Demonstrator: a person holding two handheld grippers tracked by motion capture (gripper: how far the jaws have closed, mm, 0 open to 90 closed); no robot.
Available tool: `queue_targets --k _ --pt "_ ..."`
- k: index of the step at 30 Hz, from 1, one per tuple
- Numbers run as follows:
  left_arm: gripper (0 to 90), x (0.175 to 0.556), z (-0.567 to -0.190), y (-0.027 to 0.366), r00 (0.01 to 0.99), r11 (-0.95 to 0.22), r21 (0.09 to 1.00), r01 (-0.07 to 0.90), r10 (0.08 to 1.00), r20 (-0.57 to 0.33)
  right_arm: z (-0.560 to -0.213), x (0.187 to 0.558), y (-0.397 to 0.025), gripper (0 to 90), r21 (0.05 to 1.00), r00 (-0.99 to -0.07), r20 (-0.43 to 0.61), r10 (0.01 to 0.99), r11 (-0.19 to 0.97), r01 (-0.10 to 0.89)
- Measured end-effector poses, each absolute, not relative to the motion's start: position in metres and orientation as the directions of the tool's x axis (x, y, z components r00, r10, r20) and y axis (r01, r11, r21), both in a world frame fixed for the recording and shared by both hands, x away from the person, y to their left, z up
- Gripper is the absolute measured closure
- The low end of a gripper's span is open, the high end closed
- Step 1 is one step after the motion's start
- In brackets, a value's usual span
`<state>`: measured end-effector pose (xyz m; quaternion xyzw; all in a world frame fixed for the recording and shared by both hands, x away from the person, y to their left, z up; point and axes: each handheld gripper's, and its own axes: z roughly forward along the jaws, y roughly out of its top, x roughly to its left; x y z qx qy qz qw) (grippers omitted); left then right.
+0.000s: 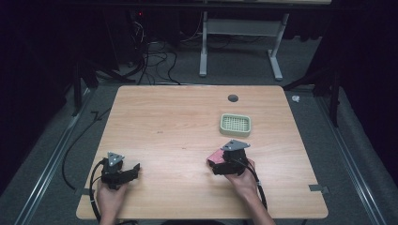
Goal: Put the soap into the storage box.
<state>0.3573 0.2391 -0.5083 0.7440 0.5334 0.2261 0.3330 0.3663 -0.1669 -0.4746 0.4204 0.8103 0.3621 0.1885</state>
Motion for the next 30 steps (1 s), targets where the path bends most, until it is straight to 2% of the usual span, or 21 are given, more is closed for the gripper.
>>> queue_targets --k 30 --pt "22.7 0.357 -0.508 0.239 0.338 -0.216 0.737 0.641 0.941 -0.018 -0.494 0.378 -0.161 12.0 0.676 -0.578 -0.011 0.816 0.433 0.597"
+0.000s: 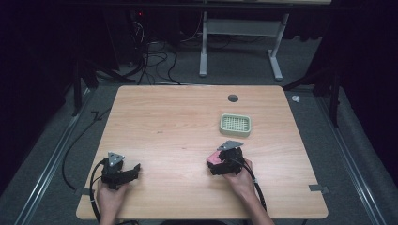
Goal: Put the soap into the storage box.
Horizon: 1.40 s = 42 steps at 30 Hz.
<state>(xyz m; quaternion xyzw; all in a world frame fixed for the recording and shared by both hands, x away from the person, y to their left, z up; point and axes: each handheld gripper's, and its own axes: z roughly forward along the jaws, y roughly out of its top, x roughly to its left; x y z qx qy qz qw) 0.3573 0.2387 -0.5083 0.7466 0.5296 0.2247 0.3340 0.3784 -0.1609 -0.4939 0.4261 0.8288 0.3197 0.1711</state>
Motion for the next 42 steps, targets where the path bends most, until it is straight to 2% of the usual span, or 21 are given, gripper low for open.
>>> queue_targets --k 27,42 --pt "22.7 0.357 -0.508 0.239 0.338 -0.216 0.737 0.641 0.941 -0.019 -0.501 0.375 -0.161 13.6 0.676 -0.567 -0.018 0.824 0.428 0.601" --pt "22.8 0.357 -0.508 0.239 0.338 -0.216 0.737 0.641 0.941 -0.018 -0.479 0.37 -0.173 13.6 0.729 -0.546 0.017 0.838 0.364 0.581"
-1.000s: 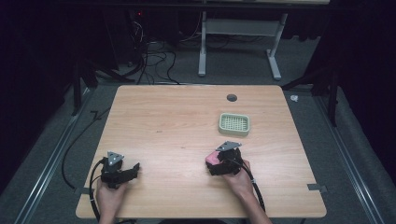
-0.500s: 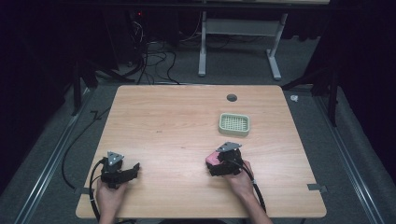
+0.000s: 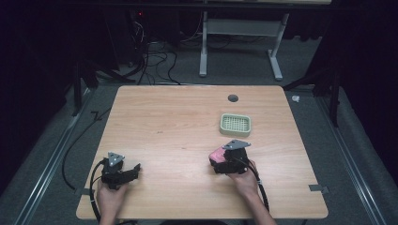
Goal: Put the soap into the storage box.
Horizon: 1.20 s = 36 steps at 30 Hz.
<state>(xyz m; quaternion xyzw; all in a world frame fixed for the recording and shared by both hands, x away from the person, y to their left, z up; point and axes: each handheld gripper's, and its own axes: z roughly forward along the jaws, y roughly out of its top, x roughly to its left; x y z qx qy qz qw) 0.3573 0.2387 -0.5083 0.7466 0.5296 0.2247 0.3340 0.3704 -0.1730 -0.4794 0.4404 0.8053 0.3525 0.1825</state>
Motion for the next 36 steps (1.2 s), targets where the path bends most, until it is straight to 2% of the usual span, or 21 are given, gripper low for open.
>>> queue_targets --k 16,20,36 --pt "22.8 0.357 -0.508 0.239 0.338 -0.215 0.737 0.641 0.941 -0.019 -0.461 0.373 -0.192 13.6 0.747 -0.503 0.035 0.864 0.312 0.587" --pt "22.8 0.357 -0.508 0.239 0.338 -0.216 0.737 0.641 0.941 -0.018 -0.459 0.375 -0.202 13.6 0.757 -0.48 0.083 0.874 0.258 0.601" --pt "22.8 0.357 -0.508 0.239 0.338 -0.216 0.737 0.641 0.941 -0.018 -0.448 0.381 -0.217 13.6 0.77 -0.442 0.097 0.892 0.215 0.601"
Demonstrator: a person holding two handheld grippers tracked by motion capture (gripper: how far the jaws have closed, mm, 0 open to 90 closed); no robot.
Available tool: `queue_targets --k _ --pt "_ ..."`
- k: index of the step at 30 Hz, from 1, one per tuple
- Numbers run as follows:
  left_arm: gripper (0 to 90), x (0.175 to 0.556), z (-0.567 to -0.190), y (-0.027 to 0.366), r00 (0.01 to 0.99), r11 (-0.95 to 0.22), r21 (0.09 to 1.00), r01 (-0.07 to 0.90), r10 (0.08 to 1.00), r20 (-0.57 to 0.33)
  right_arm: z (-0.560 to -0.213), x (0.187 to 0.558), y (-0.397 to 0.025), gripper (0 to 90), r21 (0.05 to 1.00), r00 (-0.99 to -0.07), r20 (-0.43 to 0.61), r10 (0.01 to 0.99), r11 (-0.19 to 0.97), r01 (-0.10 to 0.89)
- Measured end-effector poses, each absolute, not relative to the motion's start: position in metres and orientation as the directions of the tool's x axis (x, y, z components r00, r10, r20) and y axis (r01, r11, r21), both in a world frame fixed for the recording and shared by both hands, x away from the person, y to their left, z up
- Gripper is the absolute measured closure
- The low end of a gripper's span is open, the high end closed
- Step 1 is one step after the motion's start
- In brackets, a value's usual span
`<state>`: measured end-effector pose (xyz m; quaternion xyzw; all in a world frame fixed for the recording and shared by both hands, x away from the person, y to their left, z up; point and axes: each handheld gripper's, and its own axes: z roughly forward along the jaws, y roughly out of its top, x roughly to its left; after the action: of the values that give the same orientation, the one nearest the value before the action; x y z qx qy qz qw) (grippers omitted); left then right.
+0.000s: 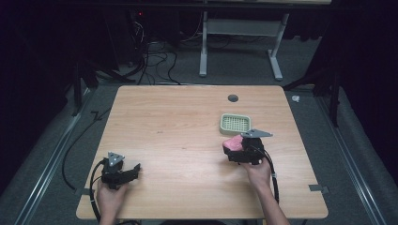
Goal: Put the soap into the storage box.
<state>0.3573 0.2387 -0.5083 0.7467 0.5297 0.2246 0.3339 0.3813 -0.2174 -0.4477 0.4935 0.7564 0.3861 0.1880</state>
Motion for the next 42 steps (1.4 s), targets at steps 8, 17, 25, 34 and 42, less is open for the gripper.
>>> queue_targets --k 8,17,25,34,42 --pt "22.8 0.357 -0.508 0.239 0.338 -0.215 0.737 0.641 0.941 -0.019 -0.443 0.388 -0.226 13.6 0.773 -0.419 0.126 0.899 0.176 0.609" --pt "22.8 0.357 -0.508 0.239 0.338 -0.215 0.737 0.641 0.941 -0.019 -0.437 0.397 -0.232 13.6 0.774 -0.393 0.144 0.908 0.144 0.616" --pt "22.8 0.357 -0.508 0.239 0.338 -0.215 0.737 0.641 0.941 -0.019 -0.432 0.409 -0.233 13.6 0.768 -0.377 0.152 0.913 0.131 0.627" --pt "22.8 0.357 -0.508 0.239 0.337 -0.215 0.737 0.641 0.941 -0.019 -0.427 0.421 -0.236 13.5 0.762 -0.342 0.152 0.927 0.11 0.638" --pt "22.8 0.357 -0.508 0.239 0.337 -0.215 0.737 0.641 0.941 -0.019 -0.427 0.434 -0.235 13.5 0.75 -0.302 0.138 0.943 0.099 0.654"
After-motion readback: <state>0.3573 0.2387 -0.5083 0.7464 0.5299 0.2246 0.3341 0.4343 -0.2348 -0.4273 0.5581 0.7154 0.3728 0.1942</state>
